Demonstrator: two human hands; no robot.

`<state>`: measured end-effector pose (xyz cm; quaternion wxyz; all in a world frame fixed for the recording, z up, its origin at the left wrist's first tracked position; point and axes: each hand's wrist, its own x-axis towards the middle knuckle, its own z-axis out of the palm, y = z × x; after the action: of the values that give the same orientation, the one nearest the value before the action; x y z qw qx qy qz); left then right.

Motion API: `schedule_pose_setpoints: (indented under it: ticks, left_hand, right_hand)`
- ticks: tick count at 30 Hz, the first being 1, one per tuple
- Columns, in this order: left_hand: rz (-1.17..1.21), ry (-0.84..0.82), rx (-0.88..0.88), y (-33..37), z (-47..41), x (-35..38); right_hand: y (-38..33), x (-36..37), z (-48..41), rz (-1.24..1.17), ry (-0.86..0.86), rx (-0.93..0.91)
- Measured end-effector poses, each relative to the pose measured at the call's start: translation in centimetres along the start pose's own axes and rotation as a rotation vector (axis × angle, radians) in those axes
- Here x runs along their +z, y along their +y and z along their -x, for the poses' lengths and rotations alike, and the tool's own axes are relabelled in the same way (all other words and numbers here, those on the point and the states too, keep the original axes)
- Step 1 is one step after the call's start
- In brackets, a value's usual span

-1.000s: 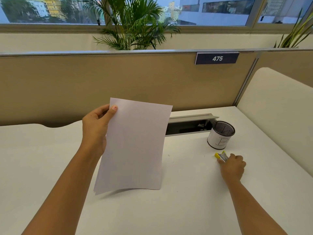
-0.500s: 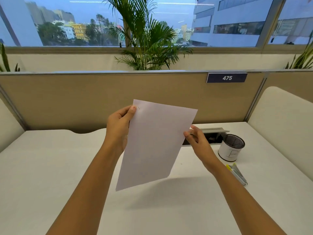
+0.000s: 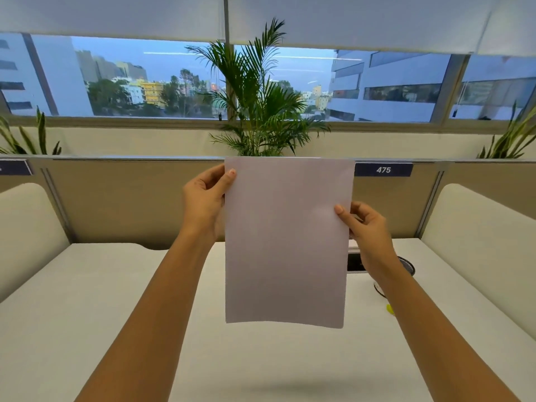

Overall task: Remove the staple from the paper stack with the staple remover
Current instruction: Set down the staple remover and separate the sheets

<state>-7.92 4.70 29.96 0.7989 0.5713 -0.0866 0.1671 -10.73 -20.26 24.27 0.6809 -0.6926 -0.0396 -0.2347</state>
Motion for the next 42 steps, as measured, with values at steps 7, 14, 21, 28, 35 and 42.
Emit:
schedule_pose_setpoints:
  ticks: [7, 14, 21, 28, 35, 42]
  left_hand:
    - [-0.002, 0.03, 0.072, 2.7, 0.4, 0.5]
    - [0.032, 0.023, 0.1, 4.4, 0.7, 0.8]
    - [0.021, 0.025, 0.129, 5.5, 1.3, 0.7]
    - [-0.253, 0.11, 0.205, 5.1, 2.3, 1.0]
    - [-0.196, -0.371, 0.029, 3.5, 7.1, 5.0]
    - [-0.134, -0.245, 0.067, 3.8, 6.2, 4.0]
  right_hand:
    - [-3.2, -0.2, 0.9, -0.073, 0.012, -0.049]
    - [-4.9, -0.2, 1.9, -0.114, 0.007, -0.053]
    - [-6.3, -0.2, 2.9, -0.146, 0.032, -0.049]
    - [-7.1, 1.4, 4.3, 0.038, 0.337, -0.168]
    - [-7.8, 7.1, 6.5, 0.413, 0.372, -0.684]
    - [-6.7, 10.3, 7.8, 0.583, 0.028, -0.726]
